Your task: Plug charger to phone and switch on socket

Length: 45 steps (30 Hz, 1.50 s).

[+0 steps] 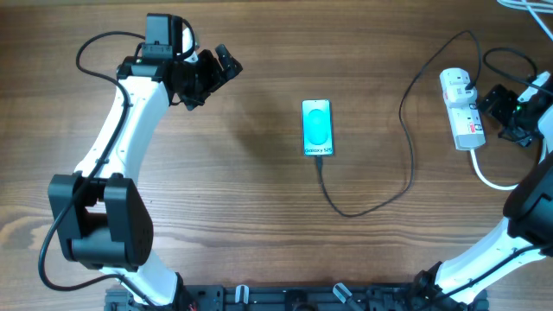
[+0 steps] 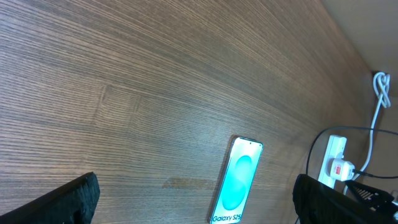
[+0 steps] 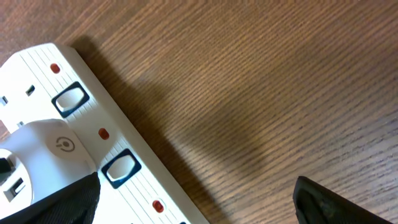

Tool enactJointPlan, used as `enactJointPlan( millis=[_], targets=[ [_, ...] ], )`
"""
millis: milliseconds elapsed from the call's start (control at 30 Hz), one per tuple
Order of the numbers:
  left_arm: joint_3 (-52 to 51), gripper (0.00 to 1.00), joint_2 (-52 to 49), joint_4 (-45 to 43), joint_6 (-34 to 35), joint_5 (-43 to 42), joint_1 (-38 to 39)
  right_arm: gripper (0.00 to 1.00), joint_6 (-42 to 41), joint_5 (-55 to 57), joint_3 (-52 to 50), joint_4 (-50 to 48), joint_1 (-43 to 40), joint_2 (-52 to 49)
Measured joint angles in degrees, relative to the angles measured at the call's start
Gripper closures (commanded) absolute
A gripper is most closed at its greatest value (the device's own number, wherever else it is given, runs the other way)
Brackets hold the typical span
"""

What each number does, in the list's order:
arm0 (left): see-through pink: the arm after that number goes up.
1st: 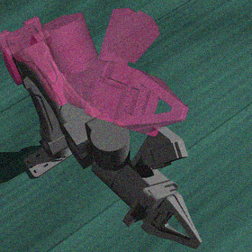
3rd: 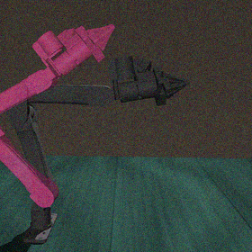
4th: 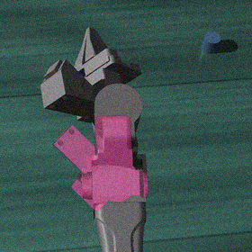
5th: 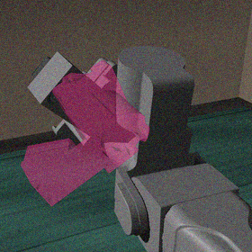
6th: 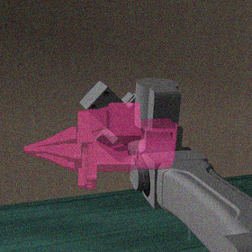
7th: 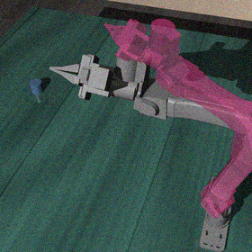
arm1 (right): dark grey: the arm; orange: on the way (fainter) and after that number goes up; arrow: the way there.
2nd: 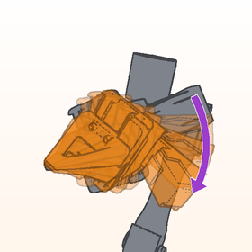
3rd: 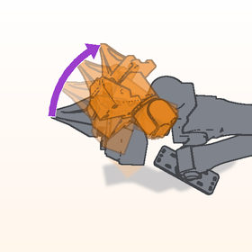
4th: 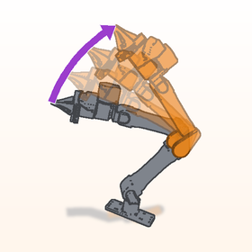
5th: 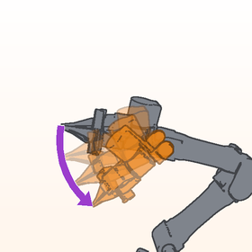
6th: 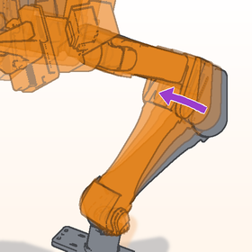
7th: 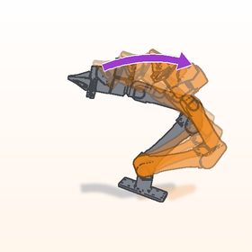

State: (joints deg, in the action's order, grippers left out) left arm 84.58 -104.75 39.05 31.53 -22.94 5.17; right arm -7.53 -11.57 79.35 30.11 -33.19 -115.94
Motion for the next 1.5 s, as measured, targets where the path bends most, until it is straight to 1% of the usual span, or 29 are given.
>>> enactJointPlan(
  millis=[167, 367, 500, 667, 1033, 1233, 1500],
  targets=[
    [0.0, 0.0, 0.0, 0.0, 0.0, 0.0, 0.0, 0.0, 0.0, 0.0, -3.5, -2.8, 0.0, 0.0],
    [0.0, 0.0, 0.0, 0.0, 0.0, 0.0, 0.0, 0.0, 0.2, 0.3, -3.7, -4.7, 1.0, 0.0],
    [0.0, 0.0, 0.0, 0.0, 0.0, 0.0, 0.0, 0.0, 0.5, 3.1, -3.7, -6.4, 2.4, 0.0],
    [0.0, 0.0, 0.0, 0.0, 0.0, 0.0, 0.0, 0.0, 0.7, 5.9, -3.7, -6.6, 3.1, 0.2],
    [0.0, 0.0, 0.0, 0.0, 0.0, 0.0, 0.0, 0.01, 0.7, 6.2, -3.7, -6.7, 3.1, 0.3],
    [0.0, 0.0, 0.0, 0.0, 0.0, 0.0, 0.0, 0.0, 0.7, 9.9, -3.7, -6.9, 3.2, 0.3],
    [0.0, 0.0, 0.0, 0.0, 0.0, 0.0, 0.0, 0.0, 0.7, 10.1, -3.8, -8.0, 3.3, 0.3]
  ],
)
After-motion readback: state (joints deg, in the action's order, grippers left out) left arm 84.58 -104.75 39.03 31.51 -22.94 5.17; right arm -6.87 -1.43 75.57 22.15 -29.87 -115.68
